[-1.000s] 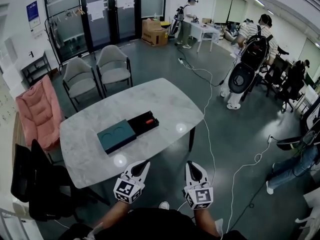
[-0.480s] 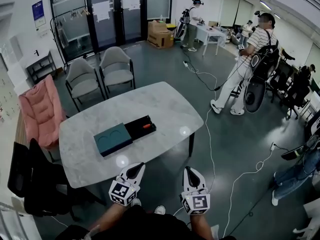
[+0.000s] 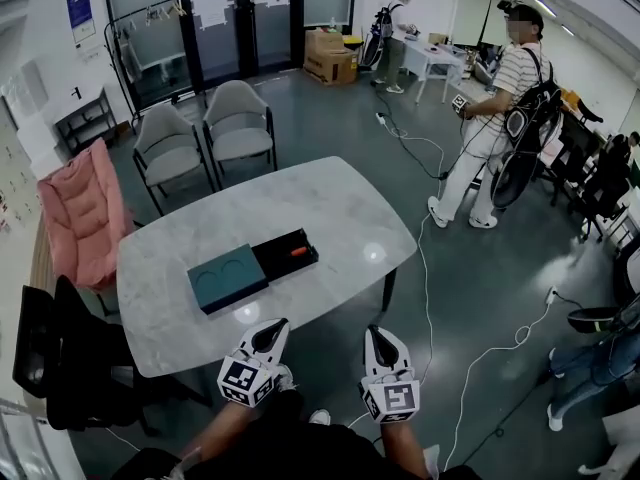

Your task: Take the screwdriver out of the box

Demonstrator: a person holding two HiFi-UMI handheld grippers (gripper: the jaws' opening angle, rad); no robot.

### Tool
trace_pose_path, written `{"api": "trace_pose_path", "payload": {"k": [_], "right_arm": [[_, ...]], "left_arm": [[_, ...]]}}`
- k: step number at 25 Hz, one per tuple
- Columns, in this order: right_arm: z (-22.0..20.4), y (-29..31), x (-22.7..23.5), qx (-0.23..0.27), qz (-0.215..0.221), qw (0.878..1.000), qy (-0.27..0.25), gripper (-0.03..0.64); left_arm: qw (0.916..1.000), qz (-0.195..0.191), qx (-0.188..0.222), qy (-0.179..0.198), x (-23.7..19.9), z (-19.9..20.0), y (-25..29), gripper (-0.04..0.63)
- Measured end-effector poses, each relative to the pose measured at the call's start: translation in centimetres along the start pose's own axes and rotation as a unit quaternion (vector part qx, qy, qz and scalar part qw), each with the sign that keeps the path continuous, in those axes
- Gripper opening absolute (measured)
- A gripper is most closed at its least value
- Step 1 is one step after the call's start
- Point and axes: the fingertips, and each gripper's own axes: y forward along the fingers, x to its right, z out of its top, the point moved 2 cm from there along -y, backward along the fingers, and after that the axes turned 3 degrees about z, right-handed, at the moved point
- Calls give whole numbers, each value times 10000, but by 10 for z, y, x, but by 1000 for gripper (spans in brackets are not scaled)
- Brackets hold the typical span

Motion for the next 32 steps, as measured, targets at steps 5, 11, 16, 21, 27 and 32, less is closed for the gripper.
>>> {"api": "trace_pose_path", "payload": {"k": [5,11,16,21,27,32], "right_arm": [[2,35,7,-27,65,10000,-30,23],[1,84,10,-93,229,9997,-58,23],[3,136,7,-118,405,9990,-113,23],[-2,182,-5,-289,560,9969,-463,23],[-3,226,-20,-497,773,9940,-594,23],[-10,251,-25,-666,1009,9906,-635,23]], "left_arm": [[10000,25,-9,-35,-23,3,19,6],[9999,134,2,-46,-60,6,43,6],[9998,208,19,-76,-100,10,63,6],[9992,379,69,-135,-140,6,72,6],[9976,667,104,-174,-195,12,70,6],[9979,651,11,-66,-210,8,66,6]]}}
